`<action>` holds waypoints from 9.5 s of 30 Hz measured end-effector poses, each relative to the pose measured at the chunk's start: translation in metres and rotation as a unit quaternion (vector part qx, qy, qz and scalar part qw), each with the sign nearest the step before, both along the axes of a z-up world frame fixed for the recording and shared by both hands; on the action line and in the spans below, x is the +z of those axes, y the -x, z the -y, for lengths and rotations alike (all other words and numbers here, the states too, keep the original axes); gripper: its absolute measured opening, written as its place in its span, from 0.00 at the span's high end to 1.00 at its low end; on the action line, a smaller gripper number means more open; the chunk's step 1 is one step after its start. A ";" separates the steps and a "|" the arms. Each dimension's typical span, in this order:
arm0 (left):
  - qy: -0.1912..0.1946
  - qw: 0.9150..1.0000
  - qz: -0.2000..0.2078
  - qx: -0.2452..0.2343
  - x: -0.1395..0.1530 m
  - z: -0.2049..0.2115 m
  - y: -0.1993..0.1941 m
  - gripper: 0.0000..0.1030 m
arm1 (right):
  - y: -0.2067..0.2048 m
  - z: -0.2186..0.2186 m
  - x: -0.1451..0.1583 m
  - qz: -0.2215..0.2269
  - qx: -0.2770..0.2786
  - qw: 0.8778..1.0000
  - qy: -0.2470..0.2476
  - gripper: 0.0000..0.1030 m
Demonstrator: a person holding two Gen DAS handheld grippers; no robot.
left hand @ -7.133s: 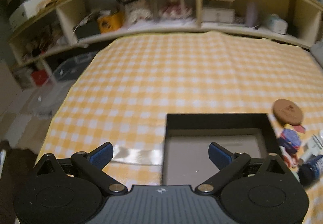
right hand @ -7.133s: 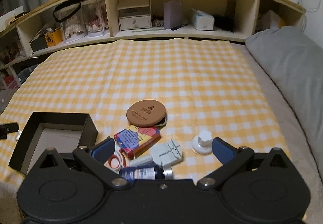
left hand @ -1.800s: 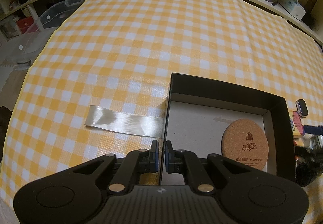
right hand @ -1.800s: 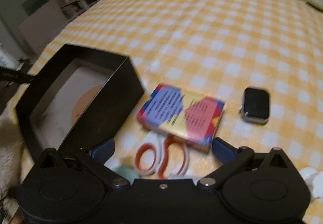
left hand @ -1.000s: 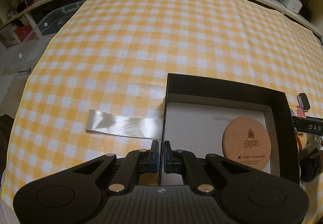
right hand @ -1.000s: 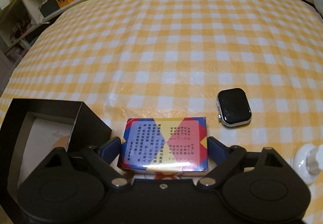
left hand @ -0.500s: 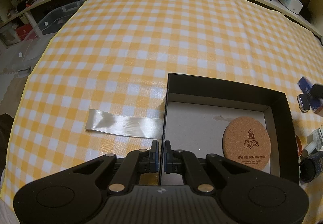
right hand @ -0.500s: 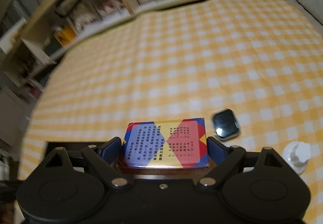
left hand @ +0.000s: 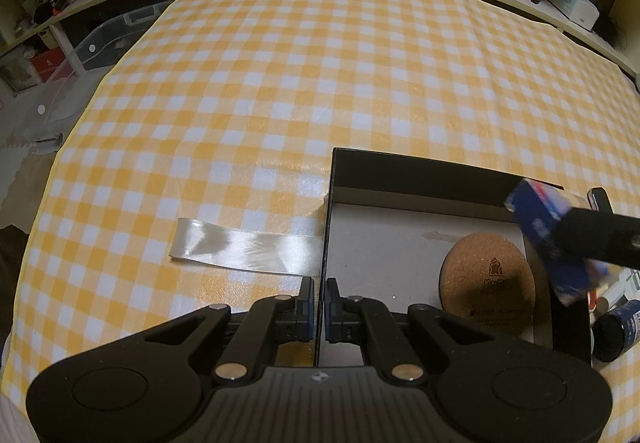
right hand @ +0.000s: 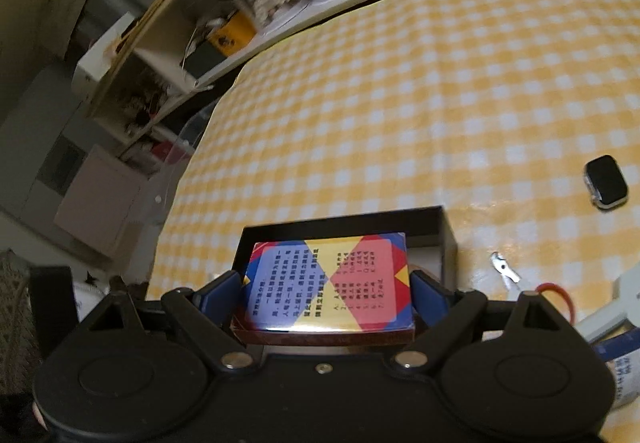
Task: Organize rigid objects
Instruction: 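Carry the card box with the right tool into the black box onto the coaster, then move the right tool to the blue supplement bottle and grasp it, then carry the blue bottle with the right tool into the black box and release, then move the right tool to the white watch-strap tool and grasp it, then carry the white strap tool with the right tool into the black box and release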
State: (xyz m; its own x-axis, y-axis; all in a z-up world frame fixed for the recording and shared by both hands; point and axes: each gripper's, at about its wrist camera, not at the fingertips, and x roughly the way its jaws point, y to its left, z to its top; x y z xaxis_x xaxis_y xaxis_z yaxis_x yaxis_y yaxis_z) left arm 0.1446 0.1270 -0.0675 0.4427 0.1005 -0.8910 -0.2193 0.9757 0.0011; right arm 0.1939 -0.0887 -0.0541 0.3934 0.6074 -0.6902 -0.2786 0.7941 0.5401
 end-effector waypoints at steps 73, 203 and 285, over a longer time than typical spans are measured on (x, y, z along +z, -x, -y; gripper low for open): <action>0.026 0.999 -0.015 -0.012 -0.019 0.003 -0.006 0.59 | 0.032 0.146 0.025 0.078 -0.078 0.986 0.127 0.07; 0.009 1.000 -0.023 0.005 -0.033 -0.017 -0.015 0.97 | 0.024 0.138 0.042 0.162 -0.050 0.970 0.176 0.08; 0.024 0.999 -0.023 0.015 -0.022 0.010 -0.007 0.95 | -0.037 -0.092 -0.036 0.046 0.036 0.988 0.146 0.15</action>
